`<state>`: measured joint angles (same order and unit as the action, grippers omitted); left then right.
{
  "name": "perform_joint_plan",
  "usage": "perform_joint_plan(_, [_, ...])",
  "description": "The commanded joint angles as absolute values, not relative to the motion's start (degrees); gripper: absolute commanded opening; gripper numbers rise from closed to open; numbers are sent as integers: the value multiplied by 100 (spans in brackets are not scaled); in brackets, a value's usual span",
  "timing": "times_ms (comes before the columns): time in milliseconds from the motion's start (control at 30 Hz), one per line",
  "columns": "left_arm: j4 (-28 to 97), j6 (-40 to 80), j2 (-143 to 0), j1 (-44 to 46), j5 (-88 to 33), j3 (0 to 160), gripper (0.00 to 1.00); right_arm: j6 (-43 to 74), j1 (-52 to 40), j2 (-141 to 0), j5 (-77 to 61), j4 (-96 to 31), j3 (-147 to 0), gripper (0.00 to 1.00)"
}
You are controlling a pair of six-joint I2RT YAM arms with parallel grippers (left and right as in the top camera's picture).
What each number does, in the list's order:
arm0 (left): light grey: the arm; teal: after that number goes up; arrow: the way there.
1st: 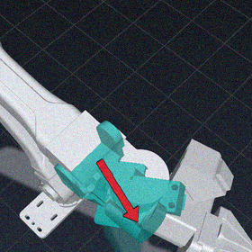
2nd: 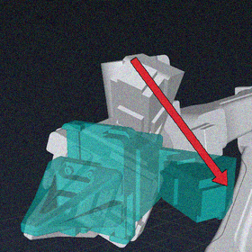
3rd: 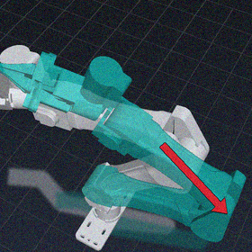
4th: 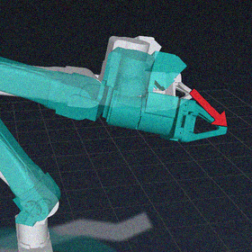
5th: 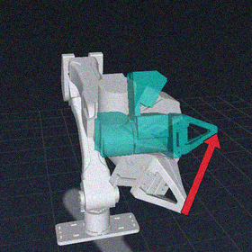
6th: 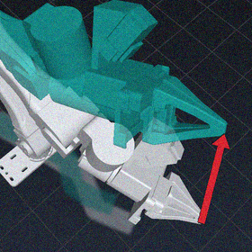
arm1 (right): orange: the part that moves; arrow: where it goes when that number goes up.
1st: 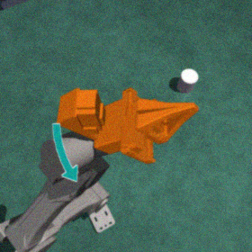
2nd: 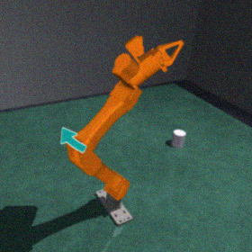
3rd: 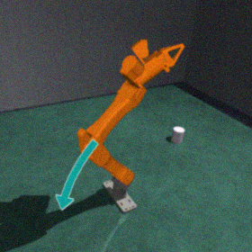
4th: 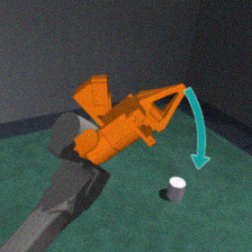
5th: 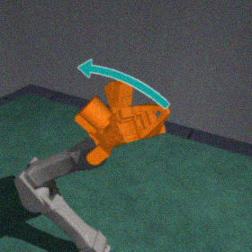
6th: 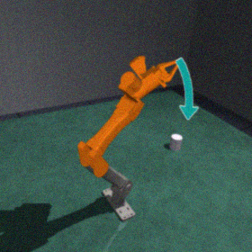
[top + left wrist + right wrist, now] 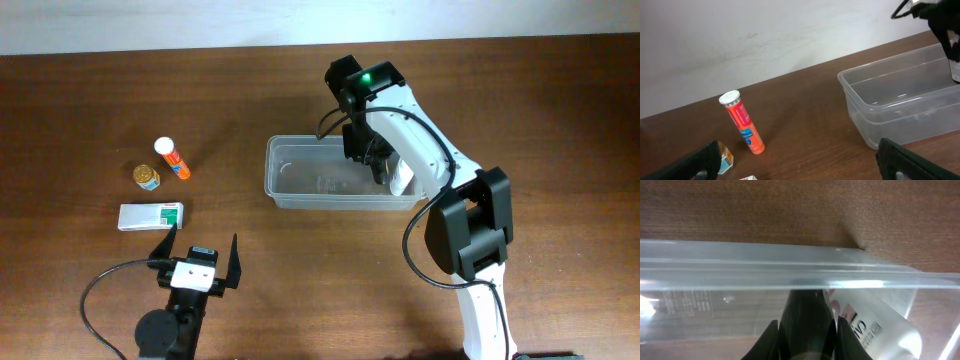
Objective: Pack container
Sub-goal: 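Lower the dark bottle into the container beside the pump bottle, release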
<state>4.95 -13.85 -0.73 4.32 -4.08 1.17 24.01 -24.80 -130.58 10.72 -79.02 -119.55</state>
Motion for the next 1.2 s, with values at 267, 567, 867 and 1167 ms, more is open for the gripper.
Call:
perform_joint_plan(267, [482, -1374, -36, 395, -366, 78, 99, 2497, -2462, -13067, 1225, -7699, -11566, 18])
perform_joint_plan(567, [482, -1374, -36, 395, -366, 78, 99, 2495, -2462, -13067, 1225, -7706, -11566, 29])
perform_joint_plan(867, [482, -1374, -36, 395, -366, 78, 99, 2493, -2462, -13067, 1225, -7708, -11566, 29])
perform_joint_plan(1167, [482, -1374, -36, 395, -366, 78, 99, 2491, -2460, -13065, 1234, -7710, -11570, 35])
